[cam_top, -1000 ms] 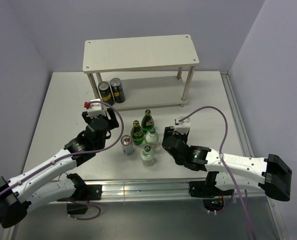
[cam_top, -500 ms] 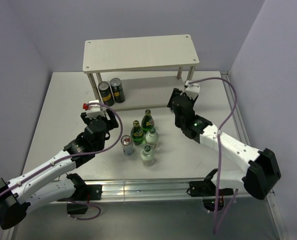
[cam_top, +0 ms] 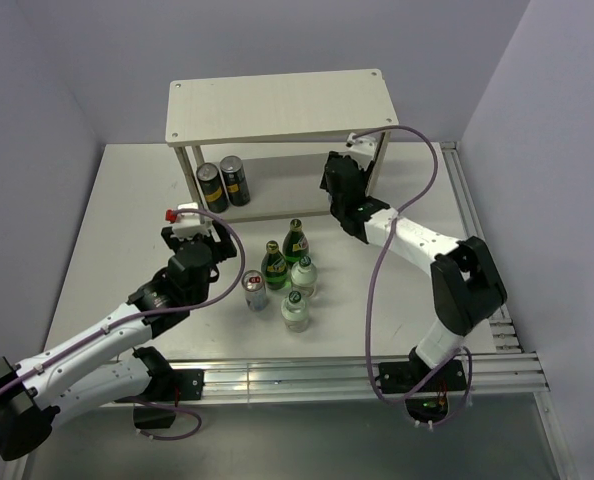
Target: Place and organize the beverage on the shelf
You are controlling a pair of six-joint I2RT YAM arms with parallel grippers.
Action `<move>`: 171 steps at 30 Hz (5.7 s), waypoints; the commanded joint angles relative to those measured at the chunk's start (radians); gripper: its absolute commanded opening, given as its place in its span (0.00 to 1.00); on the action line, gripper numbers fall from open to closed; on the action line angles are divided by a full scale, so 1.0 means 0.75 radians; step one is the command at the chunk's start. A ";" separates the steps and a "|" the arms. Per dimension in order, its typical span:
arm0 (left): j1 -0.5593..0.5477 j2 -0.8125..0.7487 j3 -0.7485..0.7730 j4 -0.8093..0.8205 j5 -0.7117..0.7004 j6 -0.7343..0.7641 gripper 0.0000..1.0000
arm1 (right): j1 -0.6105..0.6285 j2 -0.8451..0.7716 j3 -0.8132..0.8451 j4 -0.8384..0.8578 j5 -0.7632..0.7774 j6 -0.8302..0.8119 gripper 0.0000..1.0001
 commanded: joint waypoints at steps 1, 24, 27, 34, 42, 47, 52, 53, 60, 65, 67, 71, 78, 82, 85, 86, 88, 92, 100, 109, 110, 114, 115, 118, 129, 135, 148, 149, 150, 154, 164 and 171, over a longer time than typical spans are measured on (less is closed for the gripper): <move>-0.007 -0.032 -0.018 0.074 0.016 0.015 0.81 | -0.026 0.037 0.124 0.209 0.031 -0.033 0.00; -0.005 -0.040 -0.047 0.112 0.016 0.025 0.81 | -0.032 0.283 0.200 0.301 0.139 0.002 1.00; -0.005 -0.044 -0.053 0.114 0.014 0.023 0.81 | -0.015 0.226 0.155 0.316 0.129 -0.025 1.00; -0.005 -0.060 -0.061 0.110 0.010 0.019 0.81 | 0.038 0.021 0.016 0.289 0.098 -0.043 1.00; -0.007 -0.087 -0.092 0.151 -0.066 -0.026 0.85 | 0.193 -0.247 -0.127 0.046 0.186 0.016 1.00; -0.005 -0.091 -0.094 0.131 -0.135 -0.073 0.89 | 0.524 -0.559 -0.391 -0.091 0.386 0.083 1.00; -0.003 -0.093 -0.086 0.113 -0.121 -0.083 0.88 | 1.039 -0.752 -0.533 -0.482 0.691 0.503 1.00; -0.003 -0.097 -0.081 0.108 -0.115 -0.085 0.88 | 1.109 -0.760 -0.533 -0.569 0.738 0.596 1.00; -0.003 -0.114 -0.077 0.096 -0.105 -0.085 0.86 | 1.465 -0.550 -0.367 -1.381 0.961 1.431 1.00; -0.003 -0.128 -0.085 0.082 -0.111 -0.093 0.86 | 1.494 -0.254 -0.177 -1.700 1.023 1.756 1.00; -0.003 -0.136 -0.085 0.076 -0.117 -0.099 0.86 | 1.498 -0.162 -0.116 -1.888 1.045 1.954 1.00; -0.003 -0.136 -0.088 0.080 -0.115 -0.095 0.86 | 1.500 -0.075 -0.042 -2.093 1.094 2.147 1.00; -0.003 -0.114 -0.079 0.076 -0.119 -0.091 0.85 | 1.549 -0.214 -0.064 -2.120 1.070 2.155 0.98; -0.003 -0.112 -0.081 0.082 -0.115 -0.085 0.86 | 1.551 -0.314 -0.066 -2.098 1.058 2.058 0.98; -0.003 -0.108 -0.077 0.080 -0.115 -0.085 0.85 | 1.551 -0.467 -0.082 -1.583 0.972 1.334 1.00; -0.005 -0.103 -0.075 0.082 -0.115 -0.085 0.85 | 1.549 -0.533 -0.137 -1.287 0.875 1.001 1.00; -0.005 -0.097 -0.071 0.080 -0.115 -0.083 0.86 | 1.499 -0.766 -0.375 -0.493 0.437 0.201 1.00; -0.003 -0.105 -0.075 0.072 -0.123 -0.087 0.85 | 1.470 -0.749 -0.296 -0.732 0.536 0.363 0.99; -0.005 -0.103 -0.075 0.068 -0.129 -0.089 0.85 | 1.441 -0.513 -0.299 -0.597 0.454 0.394 0.99; -0.003 -0.110 -0.077 0.072 -0.119 -0.085 0.85 | 1.327 -0.468 -0.428 -0.462 0.516 0.472 0.96; -0.003 -0.108 -0.077 0.074 -0.119 -0.085 0.85 | 1.312 -0.472 -0.457 -0.437 0.518 0.476 0.96; -0.003 -0.110 -0.077 0.070 -0.121 -0.085 0.85 | 1.241 -0.466 -0.496 -0.382 0.505 0.466 0.94; -0.005 -0.112 -0.077 0.069 -0.121 -0.085 0.85 | 1.234 -0.464 -0.502 -0.372 0.510 0.458 0.93; -0.003 -0.116 -0.079 0.072 -0.121 -0.085 0.85 | 1.218 -0.456 -0.524 -0.302 0.514 0.431 0.82; -0.005 -0.116 -0.073 0.063 -0.125 -0.087 0.86 | 1.177 -0.390 -0.531 -0.247 0.473 0.423 0.42; -0.003 -0.134 -0.079 0.061 -0.123 -0.087 0.86 | 1.161 -0.351 -0.496 -0.289 0.483 0.450 0.00; -0.003 -0.175 -0.102 0.076 -0.121 -0.087 0.88 | 1.124 -0.613 -0.118 -0.496 0.634 0.131 0.00; -0.003 -0.175 -0.104 0.078 -0.119 -0.083 0.88 | 1.110 -0.633 -0.067 -0.450 0.630 0.080 0.00; -0.003 -0.173 -0.106 0.082 -0.119 -0.083 0.88 | 1.083 -0.652 -0.046 -0.421 0.622 0.029 0.00; -0.005 -0.153 -0.102 0.080 -0.119 -0.083 0.88 | 0.952 -0.683 0.140 -0.331 0.528 -0.229 0.00; -0.003 -0.150 -0.106 0.084 -0.123 -0.083 0.88 | 0.495 -0.386 0.843 -0.434 0.181 -0.452 0.00; -0.005 -0.134 -0.104 0.086 -0.121 -0.083 0.88 | 0.212 -0.039 1.422 -0.637 0.002 -0.497 0.00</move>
